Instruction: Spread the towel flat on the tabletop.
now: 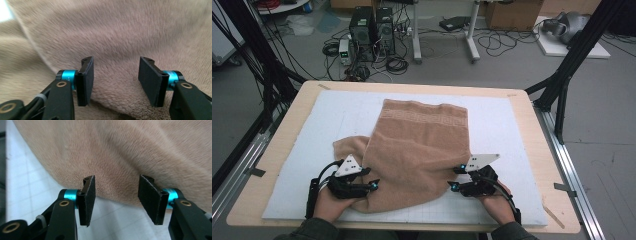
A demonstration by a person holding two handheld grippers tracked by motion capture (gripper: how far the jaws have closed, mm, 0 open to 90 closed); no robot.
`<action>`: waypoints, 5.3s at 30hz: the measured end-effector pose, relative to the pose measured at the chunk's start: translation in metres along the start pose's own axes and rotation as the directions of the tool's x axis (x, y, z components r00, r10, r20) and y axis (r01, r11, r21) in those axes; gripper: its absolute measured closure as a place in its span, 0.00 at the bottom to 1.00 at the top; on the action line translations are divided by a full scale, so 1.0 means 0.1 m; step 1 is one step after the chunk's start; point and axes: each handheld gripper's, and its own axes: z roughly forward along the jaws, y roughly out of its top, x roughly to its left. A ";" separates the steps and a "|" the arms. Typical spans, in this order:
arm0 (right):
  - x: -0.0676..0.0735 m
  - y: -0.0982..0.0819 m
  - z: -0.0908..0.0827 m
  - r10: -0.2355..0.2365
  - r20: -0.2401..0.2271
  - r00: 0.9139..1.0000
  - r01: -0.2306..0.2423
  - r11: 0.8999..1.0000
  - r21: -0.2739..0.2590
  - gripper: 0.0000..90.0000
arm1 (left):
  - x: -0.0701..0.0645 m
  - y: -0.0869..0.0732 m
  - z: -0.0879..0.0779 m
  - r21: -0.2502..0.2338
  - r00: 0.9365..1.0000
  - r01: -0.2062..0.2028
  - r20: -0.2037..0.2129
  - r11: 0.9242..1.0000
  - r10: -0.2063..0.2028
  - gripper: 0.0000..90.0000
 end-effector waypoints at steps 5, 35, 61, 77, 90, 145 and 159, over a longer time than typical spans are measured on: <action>0.00 0.02 0.16 -0.006 0.002 1.000 0.006 0.999 0.034 0.60 | -0.03 0.02 0.04 0.007 0.999 -0.031 -0.028 1.000 0.031 0.65; -0.44 0.61 -0.39 0.012 0.014 1.000 -0.011 0.995 -0.099 0.91 | 0.35 0.80 -0.11 -0.138 0.991 -0.017 -0.132 0.990 -0.001 0.94; -0.29 0.59 -0.17 -0.010 0.051 0.999 0.015 0.994 -0.105 0.64 | 0.26 0.46 -0.26 -0.134 0.997 0.038 -0.066 0.990 -0.048 0.47; -0.26 0.55 0.45 -0.013 0.026 1.000 0.015 0.998 -0.066 0.81 | 0.06 0.20 0.16 0.038 0.997 -0.074 0.020 0.997 0.073 0.93; -0.22 0.58 -0.23 -0.032 -0.011 0.999 0.031 0.999 -0.040 0.89 | -0.38 0.64 -0.11 -0.114 0.979 -0.156 0.117 0.981 0.169 0.94; -0.40 0.62 0.40 -0.006 0.020 1.000 0.006 1.000 0.021 0.99 | 0.26 0.35 0.08 -0.015 0.999 0.026 -0.047 1.000 -0.027 0.95; -0.31 0.66 0.64 -0.014 0.069 0.998 0.013 1.000 0.011 0.65 | 0.34 0.63 -0.02 -0.107 0.996 0.062 -0.051 0.992 -0.067 0.95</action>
